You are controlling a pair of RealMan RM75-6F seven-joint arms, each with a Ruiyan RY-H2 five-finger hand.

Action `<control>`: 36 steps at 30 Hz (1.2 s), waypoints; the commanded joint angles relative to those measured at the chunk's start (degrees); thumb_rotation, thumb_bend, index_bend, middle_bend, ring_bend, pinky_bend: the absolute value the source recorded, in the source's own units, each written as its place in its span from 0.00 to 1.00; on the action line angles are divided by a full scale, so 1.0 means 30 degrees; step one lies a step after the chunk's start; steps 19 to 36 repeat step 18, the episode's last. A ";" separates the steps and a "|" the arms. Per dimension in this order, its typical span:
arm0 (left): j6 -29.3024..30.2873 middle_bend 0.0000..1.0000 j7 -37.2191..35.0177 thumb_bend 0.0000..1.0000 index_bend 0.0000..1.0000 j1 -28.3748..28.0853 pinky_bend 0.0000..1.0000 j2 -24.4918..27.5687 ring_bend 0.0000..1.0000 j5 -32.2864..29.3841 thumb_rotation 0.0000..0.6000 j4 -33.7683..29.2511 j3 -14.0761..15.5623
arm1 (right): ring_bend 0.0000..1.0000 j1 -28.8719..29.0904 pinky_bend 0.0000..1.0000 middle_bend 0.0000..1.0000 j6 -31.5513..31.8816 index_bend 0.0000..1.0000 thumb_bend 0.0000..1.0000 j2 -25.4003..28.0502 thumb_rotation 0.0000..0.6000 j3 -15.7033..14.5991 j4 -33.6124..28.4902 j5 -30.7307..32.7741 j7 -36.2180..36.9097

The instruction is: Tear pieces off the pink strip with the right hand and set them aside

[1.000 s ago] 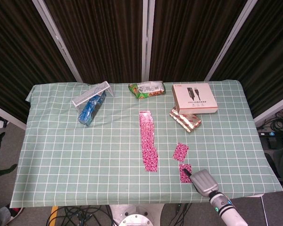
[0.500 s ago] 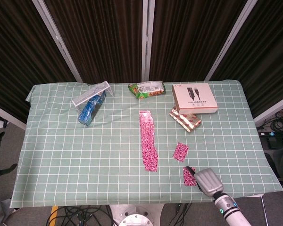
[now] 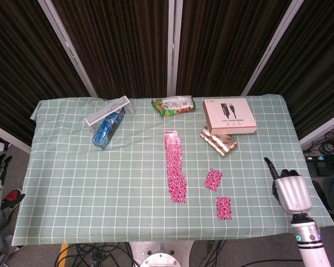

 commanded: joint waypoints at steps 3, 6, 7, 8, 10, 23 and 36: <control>0.0589 0.00 -0.0568 0.12 0.02 0.0013 0.03 -0.0667 0.00 0.0964 1.00 0.0743 0.0180 | 0.00 -0.1128 0.00 0.00 -0.0565 0.00 0.10 0.1382 1.00 0.0861 0.0430 0.2321 0.1896; 0.0831 0.00 -0.0925 0.12 0.02 0.0007 0.03 -0.0984 0.00 0.1458 1.00 0.1072 0.0285 | 0.00 -0.1465 0.00 0.00 -0.0433 0.00 0.09 0.1576 1.00 0.1074 0.0932 0.2438 0.2525; 0.0891 0.00 -0.1007 0.12 0.02 0.0023 0.03 -0.1057 0.00 0.1567 1.00 0.1180 0.0327 | 0.00 -0.1555 0.00 0.00 -0.0352 0.00 0.09 0.1581 1.00 0.1140 0.1052 0.2425 0.2664; 0.0958 0.00 -0.1094 0.12 0.02 0.0051 0.03 -0.1148 0.00 0.1700 1.00 0.1337 0.0394 | 0.00 -0.1661 0.00 0.00 -0.0249 0.00 0.09 0.1570 1.00 0.1220 0.1168 0.2386 0.2793; 0.0982 0.00 -0.1162 0.12 0.02 0.0064 0.03 -0.1238 0.00 0.1813 1.00 0.1491 0.0461 | 0.00 -0.1776 0.00 0.00 -0.0109 0.00 0.09 0.1517 1.00 0.1291 0.1324 0.2203 0.2913; 0.0915 0.00 -0.0949 0.12 0.02 0.0039 0.03 -0.0943 0.00 0.1886 1.00 0.1129 0.0502 | 0.00 -0.1918 0.00 0.00 -0.0376 0.00 0.09 0.1141 1.00 0.1443 0.1241 0.1682 0.2873; 0.0915 0.00 -0.0949 0.12 0.02 0.0039 0.03 -0.0943 0.00 0.1886 1.00 0.1129 0.0502 | 0.00 -0.1918 0.00 0.00 -0.0376 0.00 0.09 0.1141 1.00 0.1443 0.1241 0.1682 0.2873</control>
